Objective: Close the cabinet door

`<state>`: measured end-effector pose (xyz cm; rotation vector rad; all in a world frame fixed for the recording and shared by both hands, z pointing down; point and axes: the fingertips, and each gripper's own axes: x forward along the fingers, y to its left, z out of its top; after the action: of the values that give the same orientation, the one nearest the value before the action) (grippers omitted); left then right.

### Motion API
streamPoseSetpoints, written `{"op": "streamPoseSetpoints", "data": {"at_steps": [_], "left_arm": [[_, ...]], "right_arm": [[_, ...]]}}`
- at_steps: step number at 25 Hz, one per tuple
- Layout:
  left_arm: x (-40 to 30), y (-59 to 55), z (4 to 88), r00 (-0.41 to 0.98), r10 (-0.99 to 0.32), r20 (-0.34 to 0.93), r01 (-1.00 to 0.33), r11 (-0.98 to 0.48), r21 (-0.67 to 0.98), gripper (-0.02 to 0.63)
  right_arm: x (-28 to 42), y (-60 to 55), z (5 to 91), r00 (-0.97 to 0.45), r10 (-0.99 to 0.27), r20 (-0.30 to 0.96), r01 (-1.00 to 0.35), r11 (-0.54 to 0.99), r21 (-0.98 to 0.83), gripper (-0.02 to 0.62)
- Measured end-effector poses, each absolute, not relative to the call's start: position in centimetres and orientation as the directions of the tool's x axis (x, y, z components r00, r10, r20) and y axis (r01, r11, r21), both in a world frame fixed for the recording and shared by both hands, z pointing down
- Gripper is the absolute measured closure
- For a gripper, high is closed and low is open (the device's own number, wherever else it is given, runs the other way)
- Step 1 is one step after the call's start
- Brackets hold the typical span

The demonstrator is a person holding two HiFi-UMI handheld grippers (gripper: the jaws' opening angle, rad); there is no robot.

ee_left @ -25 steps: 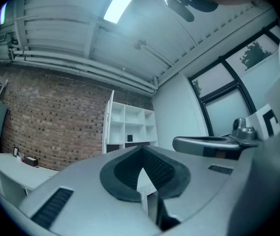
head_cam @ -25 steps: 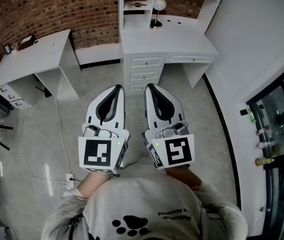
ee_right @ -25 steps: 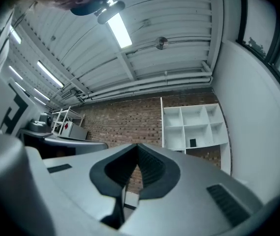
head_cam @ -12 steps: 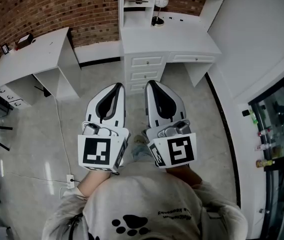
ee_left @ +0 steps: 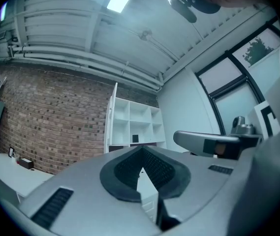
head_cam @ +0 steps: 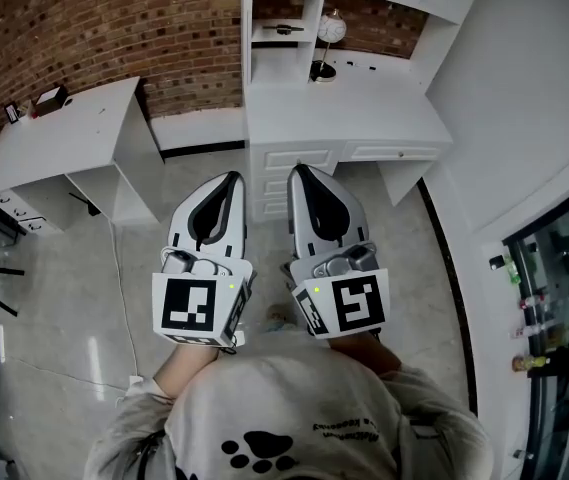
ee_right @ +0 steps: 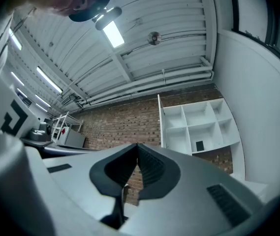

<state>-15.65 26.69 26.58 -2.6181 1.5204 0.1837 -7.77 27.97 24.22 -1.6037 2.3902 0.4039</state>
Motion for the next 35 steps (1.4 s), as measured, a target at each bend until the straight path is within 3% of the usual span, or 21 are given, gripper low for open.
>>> {"op": "streamPoseSetpoints", "data": {"at_steps": [14, 35], "left_arm": [[-12.2, 15.2, 25.8, 0.411, -0.897, -0.164, -0.911, -0.409, -0.047, 0.597], [-10.8, 4.5, 26.3, 0.410, -0.892, -0.189, -0.911, -0.410, -0.043, 0.597]], "right_arm": [[-3.6, 15.8, 23.7, -0.436, -0.826, -0.357, -0.896, 0.438, 0.081, 0.577], [-2.4, 5.4, 24.7, -0.442, -0.829, -0.344, -0.894, 0.438, 0.093, 0.577]]}}
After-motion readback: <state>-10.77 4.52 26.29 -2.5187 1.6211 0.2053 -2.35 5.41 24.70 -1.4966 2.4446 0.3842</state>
